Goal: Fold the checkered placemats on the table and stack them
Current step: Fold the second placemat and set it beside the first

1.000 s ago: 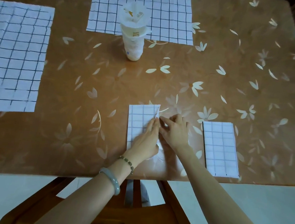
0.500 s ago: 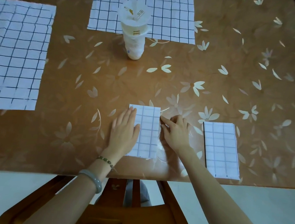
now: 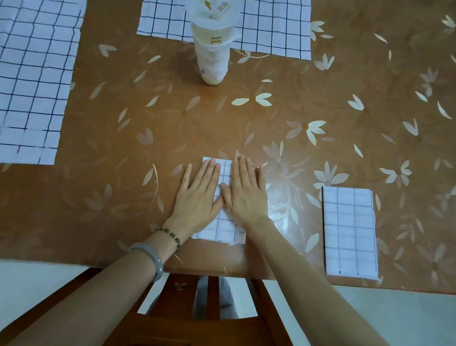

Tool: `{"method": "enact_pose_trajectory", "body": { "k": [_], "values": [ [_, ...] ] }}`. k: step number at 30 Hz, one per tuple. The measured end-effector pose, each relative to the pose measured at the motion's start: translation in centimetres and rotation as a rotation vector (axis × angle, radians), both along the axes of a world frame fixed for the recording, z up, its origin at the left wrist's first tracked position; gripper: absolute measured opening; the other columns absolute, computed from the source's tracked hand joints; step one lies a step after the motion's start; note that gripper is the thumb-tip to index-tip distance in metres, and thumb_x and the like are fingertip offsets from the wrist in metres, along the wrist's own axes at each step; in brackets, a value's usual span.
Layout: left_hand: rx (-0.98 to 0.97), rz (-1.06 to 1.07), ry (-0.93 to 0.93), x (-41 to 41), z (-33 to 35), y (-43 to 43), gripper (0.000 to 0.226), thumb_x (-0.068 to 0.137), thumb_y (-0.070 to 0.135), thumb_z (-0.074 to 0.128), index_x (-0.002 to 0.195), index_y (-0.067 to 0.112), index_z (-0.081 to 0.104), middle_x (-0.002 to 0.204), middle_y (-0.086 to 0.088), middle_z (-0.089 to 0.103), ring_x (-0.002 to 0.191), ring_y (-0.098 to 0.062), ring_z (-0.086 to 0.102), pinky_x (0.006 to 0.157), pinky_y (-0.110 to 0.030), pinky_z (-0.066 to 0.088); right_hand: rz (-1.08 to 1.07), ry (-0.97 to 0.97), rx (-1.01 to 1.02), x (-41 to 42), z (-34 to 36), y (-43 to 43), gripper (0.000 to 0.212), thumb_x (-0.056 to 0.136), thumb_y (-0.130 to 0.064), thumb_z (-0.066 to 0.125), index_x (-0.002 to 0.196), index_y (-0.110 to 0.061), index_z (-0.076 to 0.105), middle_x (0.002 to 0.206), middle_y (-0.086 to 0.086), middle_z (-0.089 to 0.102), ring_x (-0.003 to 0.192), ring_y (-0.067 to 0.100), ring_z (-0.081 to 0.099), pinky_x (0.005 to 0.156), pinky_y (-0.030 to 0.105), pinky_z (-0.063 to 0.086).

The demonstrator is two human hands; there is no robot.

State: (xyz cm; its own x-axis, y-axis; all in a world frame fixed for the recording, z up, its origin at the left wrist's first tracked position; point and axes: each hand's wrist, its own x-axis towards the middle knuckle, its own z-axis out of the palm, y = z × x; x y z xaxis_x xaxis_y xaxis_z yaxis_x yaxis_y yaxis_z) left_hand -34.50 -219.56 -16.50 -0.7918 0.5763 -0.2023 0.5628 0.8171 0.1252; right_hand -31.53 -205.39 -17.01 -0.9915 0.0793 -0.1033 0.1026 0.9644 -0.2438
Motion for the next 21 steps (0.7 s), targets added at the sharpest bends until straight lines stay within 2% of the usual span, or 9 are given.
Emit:
{"method": "enact_pose_trajectory", "body": {
  "k": [3, 6, 16, 21],
  "values": [
    [0.001, 0.008, 0.005, 0.1, -0.3, 0.1, 0.067, 0.098, 0.046, 0.019, 0.15, 0.004, 0.023, 0.158, -0.012, 0.022, 0.147, -0.021, 0.017, 0.118, -0.049, 0.0, 0.017, -0.023, 0.035, 0.4, -0.6, 0.6, 0.067, 0.096, -0.045, 0.021, 0.143, 0.001, 0.033, 0.151, 0.015, 0.032, 0.142, 0.027, 0.026, 0.115, 0.047, 0.007],
    [0.013, 0.025, 0.012, 0.0, -0.5, -0.3, 0.069, 0.097, 0.049, 0.019, 0.151, 0.005, 0.019, 0.159, -0.011, 0.018, 0.148, -0.02, 0.014, 0.118, -0.05, 0.001, 0.016, -0.028, 0.042, 0.5, -0.5, 0.6, 0.067, 0.096, -0.046, 0.021, 0.144, 0.0, 0.031, 0.153, 0.013, 0.028, 0.143, 0.025, 0.023, 0.115, 0.049, 0.006],
    [-0.047, -0.063, 0.039, 4.0, -0.3, -7.0, 0.081, 0.095, 0.062, 0.019, 0.149, 0.003, 0.027, 0.156, -0.014, 0.026, 0.146, -0.022, 0.016, 0.12, -0.045, 0.005, 0.007, -0.022, 0.049, 0.5, -0.4, 0.5, 0.067, 0.095, -0.046, 0.026, 0.145, -0.001, 0.028, 0.153, 0.013, 0.027, 0.143, 0.025, 0.024, 0.115, 0.052, 0.007],
    [0.045, -0.124, 0.046, 2.2, 1.0, -2.2, 0.082, 0.096, 0.064, 0.011, 0.151, 0.003, 0.017, 0.158, -0.013, 0.012, 0.148, -0.021, 0.006, 0.119, -0.044, 0.005, -0.008, -0.025, 0.045, 0.4, -0.4, 0.5, 0.065, 0.093, -0.041, 0.028, 0.145, -0.002, 0.03, 0.153, 0.011, 0.029, 0.142, 0.025, 0.026, 0.115, 0.05, 0.006]
  ]
}}
